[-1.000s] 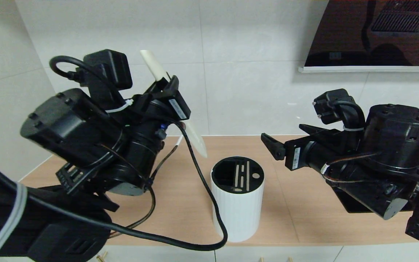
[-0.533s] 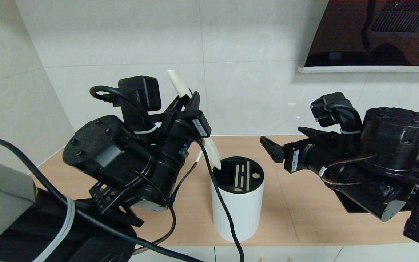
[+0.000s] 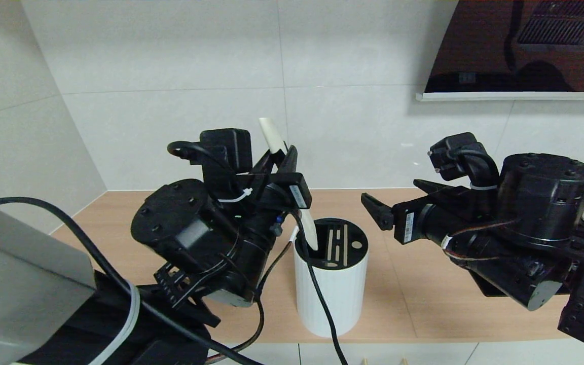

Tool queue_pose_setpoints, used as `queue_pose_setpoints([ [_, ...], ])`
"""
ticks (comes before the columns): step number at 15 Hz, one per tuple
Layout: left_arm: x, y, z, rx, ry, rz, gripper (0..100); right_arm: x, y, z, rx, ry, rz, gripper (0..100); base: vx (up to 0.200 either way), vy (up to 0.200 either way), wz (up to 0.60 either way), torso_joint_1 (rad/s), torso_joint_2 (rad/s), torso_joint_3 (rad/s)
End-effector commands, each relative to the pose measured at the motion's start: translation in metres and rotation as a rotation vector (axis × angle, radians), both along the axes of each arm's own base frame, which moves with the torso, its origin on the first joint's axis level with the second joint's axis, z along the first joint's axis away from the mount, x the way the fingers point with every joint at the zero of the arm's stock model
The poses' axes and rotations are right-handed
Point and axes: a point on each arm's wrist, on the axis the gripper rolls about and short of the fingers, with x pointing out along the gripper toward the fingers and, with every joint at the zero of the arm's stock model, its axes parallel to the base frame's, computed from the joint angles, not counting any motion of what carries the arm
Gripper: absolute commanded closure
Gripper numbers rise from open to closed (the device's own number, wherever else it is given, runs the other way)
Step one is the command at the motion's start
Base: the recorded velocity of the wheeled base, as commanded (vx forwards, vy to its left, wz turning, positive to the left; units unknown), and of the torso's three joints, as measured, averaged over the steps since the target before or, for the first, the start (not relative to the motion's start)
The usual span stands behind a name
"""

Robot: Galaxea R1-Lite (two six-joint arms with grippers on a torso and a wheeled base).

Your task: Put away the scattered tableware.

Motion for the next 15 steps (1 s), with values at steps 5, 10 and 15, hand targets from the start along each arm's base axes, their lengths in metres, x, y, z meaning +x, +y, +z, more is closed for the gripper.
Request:
queue_pose_setpoints([
  [5,0.0,-0.01,-0.016,0.026,0.026,-0.02,100,0.0,0.0,-0.001,-0.002,0.003,0.0,0,0.0,0.0,0.0,0.0,0.0,0.0],
  [10,0.006,-0.017,-0.036,0.066,0.065,-0.02,100,0.0,0.0,-0.001,-0.001,0.002,0.0,0,0.0,0.0,0.0,0.0,0.0,0.0],
  [15,0.009,-0.021,-0.048,0.09,0.088,-0.021,100,0.0,0.0,-0.001,-0.003,0.004,0.0,0,0.0,0.0,0.0,0.0,0.0,0.0],
])
